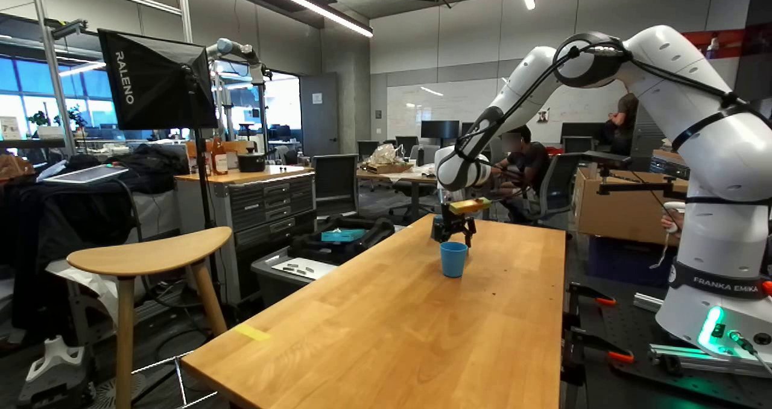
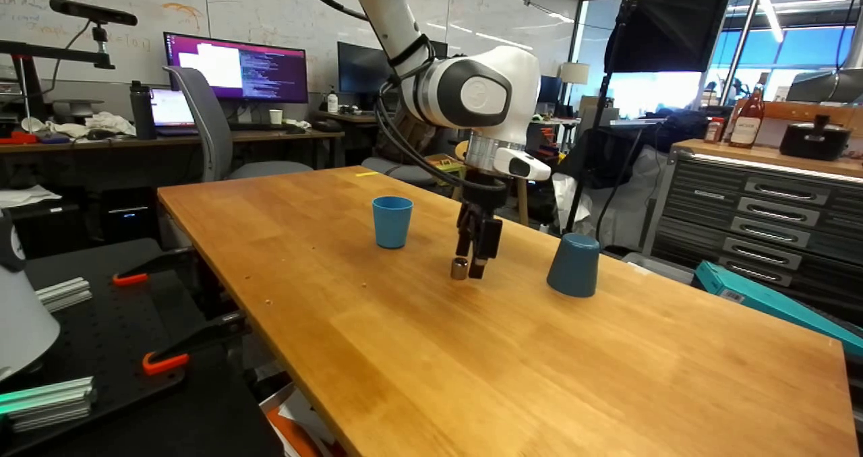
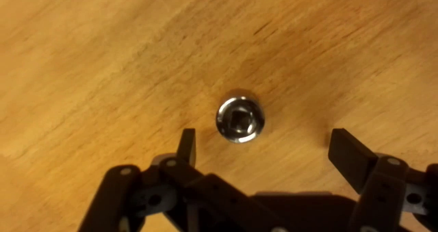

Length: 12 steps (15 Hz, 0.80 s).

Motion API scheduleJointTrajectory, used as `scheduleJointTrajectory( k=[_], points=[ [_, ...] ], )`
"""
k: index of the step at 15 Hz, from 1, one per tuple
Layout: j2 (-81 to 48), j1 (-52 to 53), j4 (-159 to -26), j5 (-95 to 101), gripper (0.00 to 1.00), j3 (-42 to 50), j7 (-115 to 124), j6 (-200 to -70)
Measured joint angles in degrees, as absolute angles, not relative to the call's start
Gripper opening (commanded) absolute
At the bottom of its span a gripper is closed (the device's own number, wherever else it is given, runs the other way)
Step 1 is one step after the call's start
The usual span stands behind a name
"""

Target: Put the silver stem cap in the light blue cup

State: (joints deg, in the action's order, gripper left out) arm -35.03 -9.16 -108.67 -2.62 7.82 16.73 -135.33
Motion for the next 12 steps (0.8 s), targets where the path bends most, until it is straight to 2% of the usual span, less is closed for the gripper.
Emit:
scheduleJointTrajectory(
  k=[1,2,3,11,12],
  points=[
    [-35.03,-9.16,-108.77,-3.16,0.98,7.82,16.92,-134.27],
    [-35.03,-9.16,-108.96,-3.64,0.73,7.82,17.14,-133.59],
    [-35.03,-9.16,-109.16,-3.77,0.73,7.83,17.34,-133.21],
    [-34.34,-9.19,-109.24,-5.02,0.11,7.85,17.67,-133.17],
    [-34.25,-9.2,-109.24,-5.12,0.09,7.85,17.68,-133.16]
  ],
)
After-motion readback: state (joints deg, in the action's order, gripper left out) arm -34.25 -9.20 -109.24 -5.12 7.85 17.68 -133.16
